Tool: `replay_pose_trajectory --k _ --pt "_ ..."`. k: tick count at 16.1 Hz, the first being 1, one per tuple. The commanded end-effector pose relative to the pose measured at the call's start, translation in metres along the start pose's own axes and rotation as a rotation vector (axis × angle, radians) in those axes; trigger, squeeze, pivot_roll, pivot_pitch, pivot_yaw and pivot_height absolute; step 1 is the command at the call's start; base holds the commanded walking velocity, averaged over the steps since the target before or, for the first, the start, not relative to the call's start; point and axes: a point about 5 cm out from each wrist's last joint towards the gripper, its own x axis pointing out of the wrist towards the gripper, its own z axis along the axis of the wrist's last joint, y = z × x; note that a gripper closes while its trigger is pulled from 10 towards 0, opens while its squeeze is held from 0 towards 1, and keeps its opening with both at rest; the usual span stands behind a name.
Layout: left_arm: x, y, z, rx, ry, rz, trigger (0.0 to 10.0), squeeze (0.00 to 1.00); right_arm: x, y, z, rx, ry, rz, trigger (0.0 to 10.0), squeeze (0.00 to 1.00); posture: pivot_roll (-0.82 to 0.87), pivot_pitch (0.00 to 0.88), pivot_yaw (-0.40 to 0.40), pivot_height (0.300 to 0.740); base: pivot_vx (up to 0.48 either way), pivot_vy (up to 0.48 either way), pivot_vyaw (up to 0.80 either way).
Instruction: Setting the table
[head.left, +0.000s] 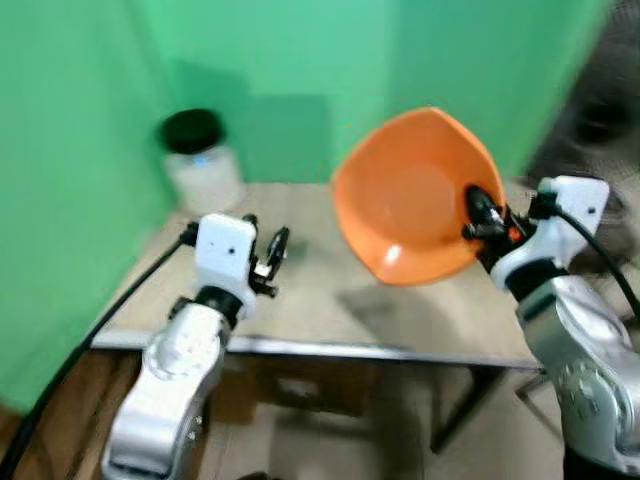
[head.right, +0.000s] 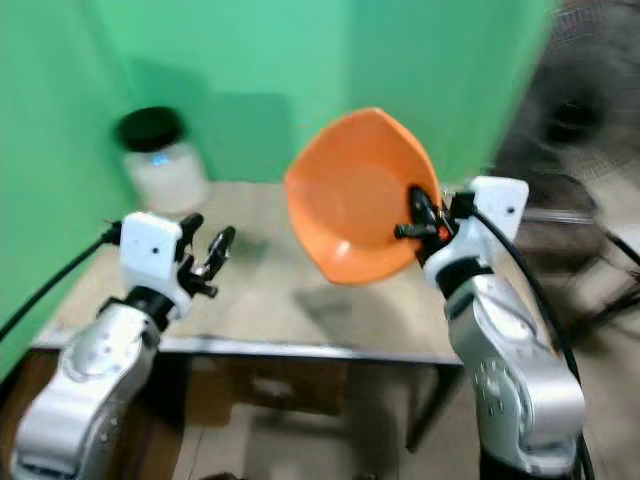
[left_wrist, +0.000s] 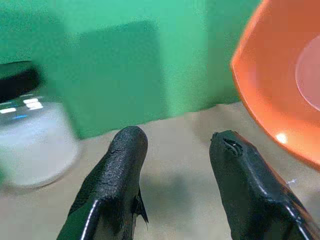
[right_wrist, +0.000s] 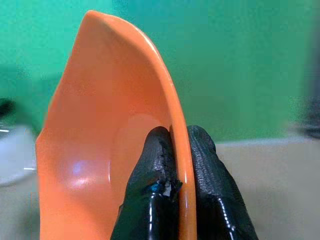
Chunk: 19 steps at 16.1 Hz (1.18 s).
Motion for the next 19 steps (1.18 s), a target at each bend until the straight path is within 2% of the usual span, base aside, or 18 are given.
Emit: replay_pose_trajectory --k 1,3,6,8,12,16,19 --pt "0.000 0.003 -0.002 0.016 0.004 0.034 10.0 0.00 -0.003 0.009 0.012 -0.044 -0.063 0.031 10.0 0.00 -0.09 0.000 0.080 0.740 0.000 0.000 -0.77" --pt "0.003 0.004 0.002 -0.013 -0.025 0.091 10.0 0.00 -0.004 0.015 0.012 -0.123 -0.058 0.072 10.0 0.00 -0.10 0.000 0.060 0.740 0.000 0.000 -0.77" --pt "0.001 0.010 0.004 -0.046 -0.056 0.167 10.0 0.00 0.002 0.020 0.016 -0.133 -0.067 0.104 10.0 0.00 -0.12 0.000 0.012 0.740 0.000 0.000 -0.78" --pt "-0.010 0.020 0.003 -0.043 -0.044 0.232 10.0 0.00 0.009 0.026 0.014 -0.132 -0.065 0.126 10.0 0.00 -0.08 0.000 -0.004 0.740 0.000 0.000 -0.79" --pt "-0.020 0.029 0.000 -0.060 -0.032 0.271 10.0 0.00 0.015 0.036 0.009 -0.130 -0.054 0.161 10.0 0.00 -0.07 0.000 -0.013 0.740 0.000 0.000 -0.79" --pt "-0.016 0.021 0.004 -0.043 -0.039 0.246 10.0 0.00 0.014 0.035 0.007 -0.149 -0.045 0.143 10.0 0.00 -0.09 0.000 0.001 0.740 0.000 0.000 -0.79" --pt "-0.012 0.022 0.007 -0.052 -0.053 0.241 10.0 0.00 0.013 0.031 0.009 -0.156 -0.052 0.120 10.0 0.00 -0.10 0.000 0.010 0.740 0.000 0.000 -0.80"
